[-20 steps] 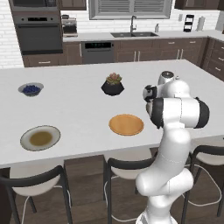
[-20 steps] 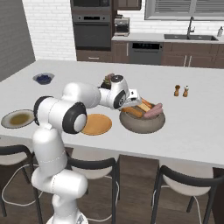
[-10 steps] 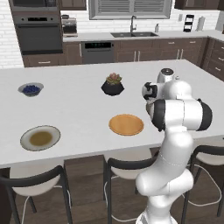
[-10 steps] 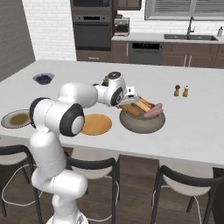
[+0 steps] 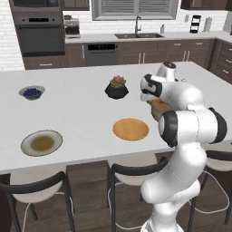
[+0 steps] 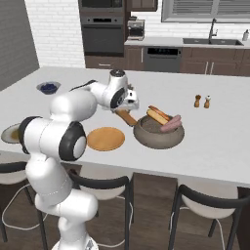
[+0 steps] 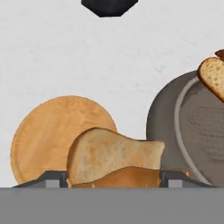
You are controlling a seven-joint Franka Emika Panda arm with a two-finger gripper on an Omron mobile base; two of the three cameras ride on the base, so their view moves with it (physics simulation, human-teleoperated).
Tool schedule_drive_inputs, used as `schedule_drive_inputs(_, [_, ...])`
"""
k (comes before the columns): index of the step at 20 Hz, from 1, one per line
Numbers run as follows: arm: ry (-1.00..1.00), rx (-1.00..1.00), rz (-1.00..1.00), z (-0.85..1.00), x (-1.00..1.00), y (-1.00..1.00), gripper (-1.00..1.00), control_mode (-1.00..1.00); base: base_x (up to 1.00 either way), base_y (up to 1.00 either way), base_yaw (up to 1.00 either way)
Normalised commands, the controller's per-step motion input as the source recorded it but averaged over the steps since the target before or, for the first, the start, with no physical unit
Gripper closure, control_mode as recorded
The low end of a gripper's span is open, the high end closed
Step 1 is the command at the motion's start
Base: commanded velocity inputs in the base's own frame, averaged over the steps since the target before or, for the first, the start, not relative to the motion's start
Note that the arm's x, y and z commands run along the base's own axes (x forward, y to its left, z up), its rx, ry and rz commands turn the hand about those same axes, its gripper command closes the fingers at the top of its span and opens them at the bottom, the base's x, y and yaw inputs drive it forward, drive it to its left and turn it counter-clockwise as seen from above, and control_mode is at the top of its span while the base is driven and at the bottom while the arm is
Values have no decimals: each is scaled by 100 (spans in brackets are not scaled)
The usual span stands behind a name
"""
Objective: Place one bun and one sausage from the bowl on each plate.
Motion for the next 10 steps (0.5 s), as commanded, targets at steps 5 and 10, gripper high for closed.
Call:
schedule_drive_inputs(5, [30, 22, 0, -21, -24, 90, 100, -100, 0, 0, 0])
schedule_drive_inputs(10, [30, -11, 0, -81, -5, 11, 100, -100, 0, 0, 0])
